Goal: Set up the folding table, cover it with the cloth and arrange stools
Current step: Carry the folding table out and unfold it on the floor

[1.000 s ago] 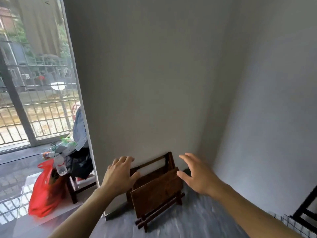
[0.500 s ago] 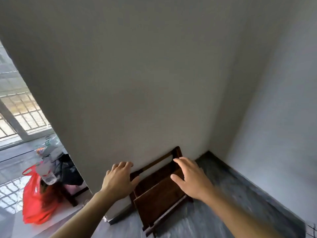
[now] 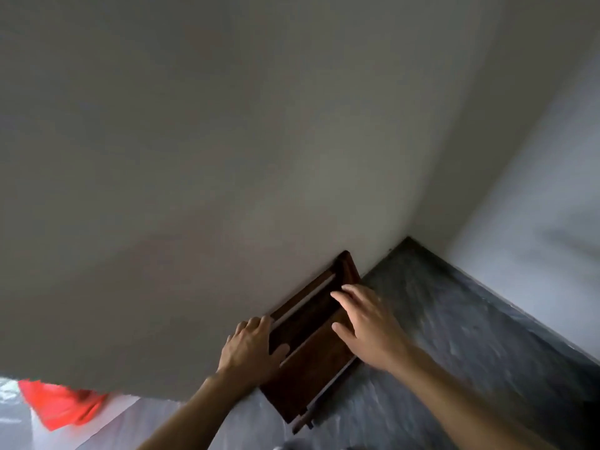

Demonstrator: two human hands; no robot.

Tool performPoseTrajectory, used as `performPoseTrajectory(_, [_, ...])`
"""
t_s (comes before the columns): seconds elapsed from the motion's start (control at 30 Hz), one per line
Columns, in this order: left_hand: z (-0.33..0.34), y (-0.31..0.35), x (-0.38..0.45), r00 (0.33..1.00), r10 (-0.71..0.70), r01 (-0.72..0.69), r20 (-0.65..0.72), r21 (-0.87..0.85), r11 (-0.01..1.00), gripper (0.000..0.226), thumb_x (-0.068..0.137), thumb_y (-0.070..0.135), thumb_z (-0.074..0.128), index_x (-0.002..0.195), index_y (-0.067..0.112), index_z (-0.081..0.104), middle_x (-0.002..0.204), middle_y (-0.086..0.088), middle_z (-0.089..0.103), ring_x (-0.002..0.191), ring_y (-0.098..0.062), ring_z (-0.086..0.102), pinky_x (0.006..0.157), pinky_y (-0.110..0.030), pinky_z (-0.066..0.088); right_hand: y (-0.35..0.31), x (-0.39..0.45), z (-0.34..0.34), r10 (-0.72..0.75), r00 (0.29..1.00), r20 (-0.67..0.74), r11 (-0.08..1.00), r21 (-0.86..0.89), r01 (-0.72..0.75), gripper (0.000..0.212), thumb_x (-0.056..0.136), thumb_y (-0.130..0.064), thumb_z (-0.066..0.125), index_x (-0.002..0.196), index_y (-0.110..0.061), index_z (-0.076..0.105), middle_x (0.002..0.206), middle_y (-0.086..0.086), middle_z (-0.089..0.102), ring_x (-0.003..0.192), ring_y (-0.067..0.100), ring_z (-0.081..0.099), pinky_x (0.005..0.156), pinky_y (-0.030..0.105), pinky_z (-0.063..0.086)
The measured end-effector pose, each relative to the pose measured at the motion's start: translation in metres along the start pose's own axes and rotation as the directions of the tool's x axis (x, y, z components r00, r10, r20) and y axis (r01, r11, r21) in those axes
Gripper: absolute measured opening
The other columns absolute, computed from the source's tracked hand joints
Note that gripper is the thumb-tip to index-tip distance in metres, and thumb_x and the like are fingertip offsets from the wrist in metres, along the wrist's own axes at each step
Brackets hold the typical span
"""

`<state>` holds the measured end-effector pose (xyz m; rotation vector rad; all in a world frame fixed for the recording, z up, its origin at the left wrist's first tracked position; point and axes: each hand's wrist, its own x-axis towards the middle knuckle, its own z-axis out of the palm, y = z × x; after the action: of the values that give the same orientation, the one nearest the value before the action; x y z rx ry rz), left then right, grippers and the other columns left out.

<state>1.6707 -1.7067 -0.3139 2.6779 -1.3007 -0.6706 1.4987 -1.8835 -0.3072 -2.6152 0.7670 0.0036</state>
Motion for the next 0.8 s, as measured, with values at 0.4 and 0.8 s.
performPoseTrajectory(0.4, [0.083,-0.053,0.135,0.994,0.094,-0.089,0.062,-0.089,0.992,0.059,0.088,0.064,0.047,0.137,0.032,0.037,0.136,0.007,0.047,0.121,-0.014,0.043,0.099,-0.035,0.044,0.030,0.101,0.109,0.079,0.994,0.076,0.997,-0.020,-0.078,0.059,0.098,-0.049,0.043,0.151,-0.027,0.029,0.155,-0.004,0.029,0.145,0.017,0.020,0.116,0.039,0.025])
performPoseTrajectory(0.8, [0.196,-0.074,0.214,0.992,-0.113,0.109,-0.064,-0.054,0.993,0.071,0.089,0.049,0.055,0.144,0.016,0.023,0.143,-0.003,0.036,0.132,-0.020,0.035,0.102,-0.030,0.042,0.072,0.207,0.241,-0.087,0.988,0.127,0.996,0.047,0.082,0.069,0.094,-0.045,0.054,0.152,-0.024,0.023,0.153,0.003,0.028,0.144,0.024,0.023,0.116,0.041,0.027])
